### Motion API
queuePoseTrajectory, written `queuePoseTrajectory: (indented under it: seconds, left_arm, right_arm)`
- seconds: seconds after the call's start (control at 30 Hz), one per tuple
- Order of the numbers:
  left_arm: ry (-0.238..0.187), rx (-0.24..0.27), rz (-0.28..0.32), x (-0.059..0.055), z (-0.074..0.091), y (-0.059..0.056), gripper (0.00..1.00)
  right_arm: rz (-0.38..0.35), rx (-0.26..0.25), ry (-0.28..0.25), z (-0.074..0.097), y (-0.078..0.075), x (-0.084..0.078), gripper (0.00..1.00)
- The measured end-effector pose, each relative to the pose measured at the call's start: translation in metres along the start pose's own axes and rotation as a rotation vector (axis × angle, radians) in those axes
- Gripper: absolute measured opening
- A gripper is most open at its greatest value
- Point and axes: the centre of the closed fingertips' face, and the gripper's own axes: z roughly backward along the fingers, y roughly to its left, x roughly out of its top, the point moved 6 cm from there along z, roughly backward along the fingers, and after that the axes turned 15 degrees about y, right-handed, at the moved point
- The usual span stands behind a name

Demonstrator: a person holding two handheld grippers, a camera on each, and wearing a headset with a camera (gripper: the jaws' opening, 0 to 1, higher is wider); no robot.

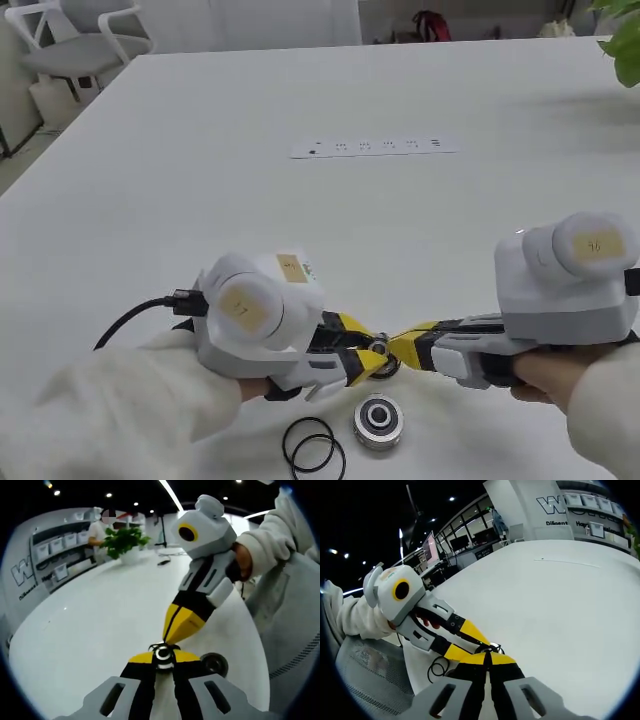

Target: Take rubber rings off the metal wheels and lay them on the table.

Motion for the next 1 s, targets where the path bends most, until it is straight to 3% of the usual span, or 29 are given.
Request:
queuePoseTrajectory:
  seconds: [0.33, 0.4, 0.43, 0.5, 0.6, 0.77, 1.0]
  left_arm:
    - [0.0, 0.002, 0.001, 0.0, 0.0, -0.001, 0.14]
    - [-0.001, 0.003, 0.002, 0.0, 0.0, -0.001, 0.14]
    - [-0.001, 0.003, 0.003, 0.0, 0.001, -0.001, 0.14]
    - [-0.003, 0.004, 0.006, 0.0, 0.001, -0.002, 0.14]
    - [-0.004, 0.007, 0.008, 0.0, 0.001, -0.002, 0.14]
    - [0.008, 0.022, 0.009, 0.001, 0.001, -0.003, 0.14]
    - [0.036, 0.045, -0.037, 0.002, 0.003, -0.005, 0.14]
  right_arm:
    - [0.018, 0.008, -0.009, 0.001, 0.004, 0.003, 0.0]
    - [0.025, 0.036, -0.03, 0.004, 0.008, 0.006, 0.0]
    - [0.015, 0.07, -0.078, 0.006, 0.013, 0.014, 0.0]
    - [0.063, -0.009, -0.028, 0.005, 0.007, 0.01, 0.0]
    - [0.046, 0.016, -0.025, 0.003, 0.009, 0.008, 0.0]
    - [0.046, -0.002, -0.015, 0.003, 0.003, 0.006, 0.0]
    - [0.036, -0.012, -0.002, 0.002, -0.002, 0.001, 0.0]
